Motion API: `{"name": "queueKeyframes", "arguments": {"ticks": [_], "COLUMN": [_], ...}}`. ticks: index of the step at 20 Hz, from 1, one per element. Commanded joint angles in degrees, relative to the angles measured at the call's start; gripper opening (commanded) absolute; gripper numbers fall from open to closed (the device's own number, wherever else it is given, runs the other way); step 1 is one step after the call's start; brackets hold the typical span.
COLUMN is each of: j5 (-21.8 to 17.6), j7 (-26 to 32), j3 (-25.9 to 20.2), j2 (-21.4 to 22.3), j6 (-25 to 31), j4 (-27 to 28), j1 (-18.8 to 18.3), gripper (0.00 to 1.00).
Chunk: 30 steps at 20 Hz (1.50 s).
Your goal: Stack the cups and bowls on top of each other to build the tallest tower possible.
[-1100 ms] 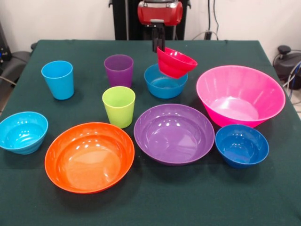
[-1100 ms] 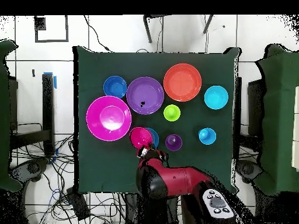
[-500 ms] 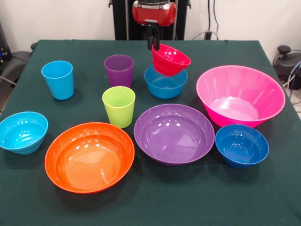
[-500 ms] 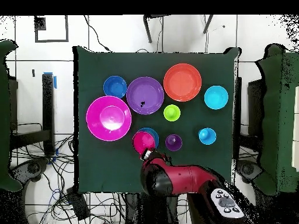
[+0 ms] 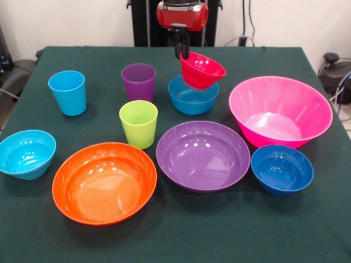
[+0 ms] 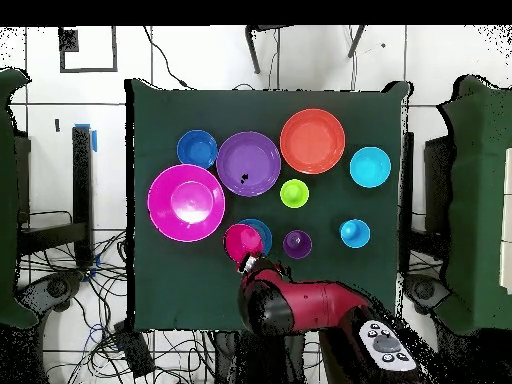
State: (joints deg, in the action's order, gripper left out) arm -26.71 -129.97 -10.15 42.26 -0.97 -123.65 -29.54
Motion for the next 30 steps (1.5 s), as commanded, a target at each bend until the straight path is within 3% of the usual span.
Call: {"name": "queueKeyframes", "arguments": {"ticks": [1, 19, 30], "j5": [-3.06, -1.56, -3.51], "j7": [2.59, 6.30, 5.54], "j3": [-6.11, -13.17, -13.17], "j2": [-2.81, -3.46, -4.24], "j6": [7.29, 18.23, 19.38], "j4": [0.19, 0.18, 2.64], "j1": [0.44, -5.14, -4.43], "gripper": [0.00, 0.00, 0.00]}}
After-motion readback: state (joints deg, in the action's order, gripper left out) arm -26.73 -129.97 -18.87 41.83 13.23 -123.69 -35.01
